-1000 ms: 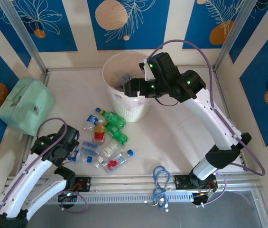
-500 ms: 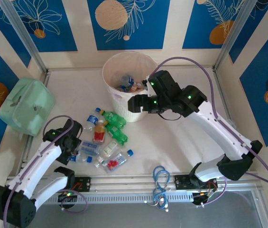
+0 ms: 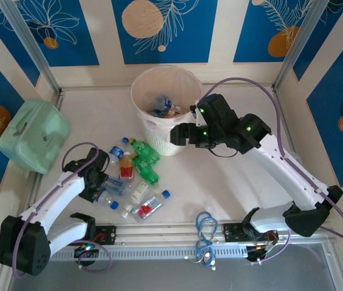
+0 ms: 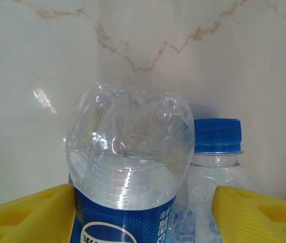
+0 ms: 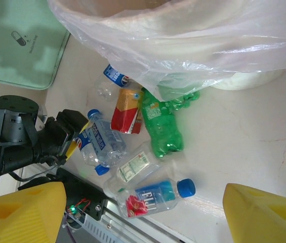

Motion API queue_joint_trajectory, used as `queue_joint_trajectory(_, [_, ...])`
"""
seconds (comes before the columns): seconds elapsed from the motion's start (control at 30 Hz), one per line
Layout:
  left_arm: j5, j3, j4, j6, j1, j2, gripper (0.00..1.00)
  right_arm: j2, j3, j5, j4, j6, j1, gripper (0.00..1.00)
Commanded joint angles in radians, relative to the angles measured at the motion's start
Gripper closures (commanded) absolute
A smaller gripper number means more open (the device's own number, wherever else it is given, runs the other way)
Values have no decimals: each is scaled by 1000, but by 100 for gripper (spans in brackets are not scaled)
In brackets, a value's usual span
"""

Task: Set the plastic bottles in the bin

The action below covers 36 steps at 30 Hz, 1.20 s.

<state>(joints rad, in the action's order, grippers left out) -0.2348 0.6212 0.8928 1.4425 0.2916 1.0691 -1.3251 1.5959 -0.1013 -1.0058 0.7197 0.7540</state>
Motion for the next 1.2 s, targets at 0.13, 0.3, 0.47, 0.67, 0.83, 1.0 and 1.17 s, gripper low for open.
queue_joint_trajectory(0.13, [132, -6, -123, -21, -3, 88, 29, 22, -21, 11, -2, 23, -7, 19])
queue_joint_trajectory(0.3, [125, 55, -109, -67, -4, 103, 23, 21, -25, 11, -4, 27, -8, 19])
queue_joint_trajectory(0.47, [54, 101, -24, -119, -7, 78, 20, 25, -21, 9, -7, 27, -7, 19])
queue_joint_trajectory(0.67, [-25, 233, 15, -314, -18, 54, 12, 26, -21, 12, -9, 26, -7, 19])
queue_joint_trajectory(0.83, [-83, 459, -53, -708, -37, 151, 0, 31, -40, 18, 5, 33, -7, 19])
queue_joint_trajectory(1.0, [-36, 669, -89, -957, -100, 349, 0, 34, -57, 25, 19, 46, -2, 19])
queue_joint_trajectory(1.17, [24, 826, -69, -1054, -160, 545, 1, 43, -71, 25, 27, 63, 11, 18])
